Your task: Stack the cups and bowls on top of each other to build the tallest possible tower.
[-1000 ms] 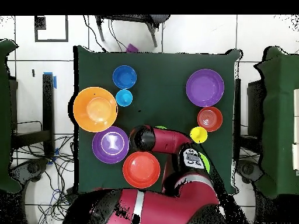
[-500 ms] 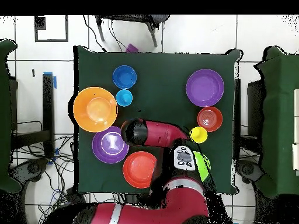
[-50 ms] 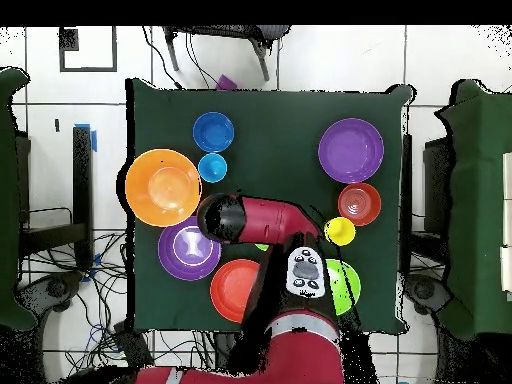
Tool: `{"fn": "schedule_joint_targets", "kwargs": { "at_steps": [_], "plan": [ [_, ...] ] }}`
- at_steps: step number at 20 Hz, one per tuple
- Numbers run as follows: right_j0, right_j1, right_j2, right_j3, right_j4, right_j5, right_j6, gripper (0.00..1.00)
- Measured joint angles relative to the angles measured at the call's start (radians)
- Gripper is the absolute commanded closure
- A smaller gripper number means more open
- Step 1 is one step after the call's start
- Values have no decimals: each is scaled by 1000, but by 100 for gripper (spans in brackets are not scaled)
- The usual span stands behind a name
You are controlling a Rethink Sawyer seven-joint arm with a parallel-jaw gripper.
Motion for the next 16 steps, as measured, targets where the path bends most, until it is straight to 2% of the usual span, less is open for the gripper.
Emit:
{"fn": "schedule_joint_targets", "kwargs": {
  "at_steps": [16],
  "plan": [
    [31, 58, -2, -111, 108, 3, 25, 0]
  ]
}}
